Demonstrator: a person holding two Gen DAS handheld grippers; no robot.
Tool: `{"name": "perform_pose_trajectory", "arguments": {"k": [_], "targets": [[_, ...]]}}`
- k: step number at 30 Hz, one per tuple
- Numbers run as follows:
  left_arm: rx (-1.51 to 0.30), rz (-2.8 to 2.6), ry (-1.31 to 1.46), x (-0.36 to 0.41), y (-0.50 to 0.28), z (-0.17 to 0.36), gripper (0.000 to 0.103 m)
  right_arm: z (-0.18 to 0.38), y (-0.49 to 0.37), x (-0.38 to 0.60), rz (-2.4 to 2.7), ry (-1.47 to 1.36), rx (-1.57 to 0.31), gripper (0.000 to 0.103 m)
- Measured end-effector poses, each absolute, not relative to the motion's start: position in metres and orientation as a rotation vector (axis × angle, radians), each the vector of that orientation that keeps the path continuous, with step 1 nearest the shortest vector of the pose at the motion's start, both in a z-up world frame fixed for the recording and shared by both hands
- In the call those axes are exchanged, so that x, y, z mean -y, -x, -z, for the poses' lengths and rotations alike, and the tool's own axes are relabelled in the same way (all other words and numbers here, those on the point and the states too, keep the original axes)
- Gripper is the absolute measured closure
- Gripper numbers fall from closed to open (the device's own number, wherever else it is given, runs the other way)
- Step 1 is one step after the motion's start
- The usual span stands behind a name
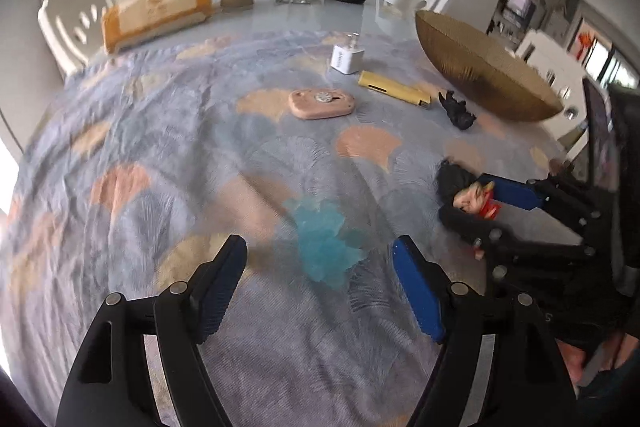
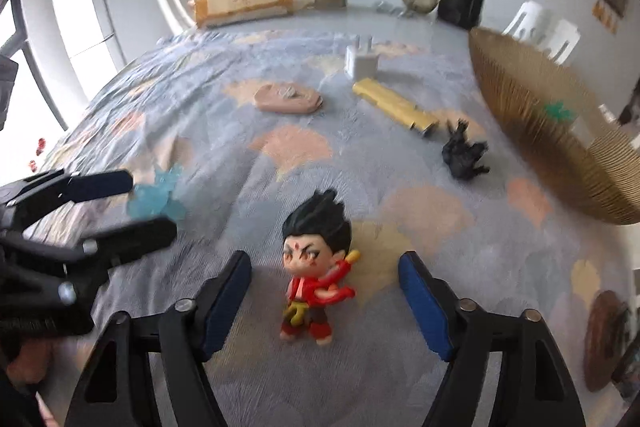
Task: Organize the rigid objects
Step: 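Grasp the blue-green toy with left tool while right tool grasps red figurine, then carry blue-green toy and red figurine into the amber bowl and release both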
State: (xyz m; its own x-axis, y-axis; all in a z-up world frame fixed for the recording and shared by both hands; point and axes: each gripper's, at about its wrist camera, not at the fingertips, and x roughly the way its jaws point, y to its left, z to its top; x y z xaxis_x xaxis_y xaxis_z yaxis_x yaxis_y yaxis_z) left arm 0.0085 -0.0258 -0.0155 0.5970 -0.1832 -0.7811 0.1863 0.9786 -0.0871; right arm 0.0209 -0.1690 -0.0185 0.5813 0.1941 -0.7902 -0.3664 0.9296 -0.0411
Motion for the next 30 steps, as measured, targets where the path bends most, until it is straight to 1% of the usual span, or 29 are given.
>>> {"name": "perform_pose_trajectory", "arguments": {"k": [3,6,9,17,23,30], "targets": [[-0.906,0.211,-0.101,0.042,-0.008,0.019,0.069,0.020,-0.016,0.165,-0.306,0.254,-0.869,0.066],[-0.874,0.203,-0.183,0.053,-0.002,0.019,0.070,0.019,-0.014,0.162,-0.308,0.274,-0.856,0.068],[-0.856,0.202,-0.206,0.056,0.001,0.018,0.070,0.018,-0.014,0.161,-0.329,0.272,-0.855,0.068],[-0.799,0.183,-0.048,0.026,0.003,0.006,0.070,0.007,0.005,0.154,-0.359,0.302,-0.750,0.068],[-0.787,0.171,-0.085,0.034,0.006,0.005,0.070,0.008,-0.003,0.163,-0.349,0.247,-0.786,0.068],[-0.786,0.160,-0.075,0.032,0.005,0.004,0.070,0.005,0.002,0.165,-0.337,0.250,-0.756,0.068]]}}
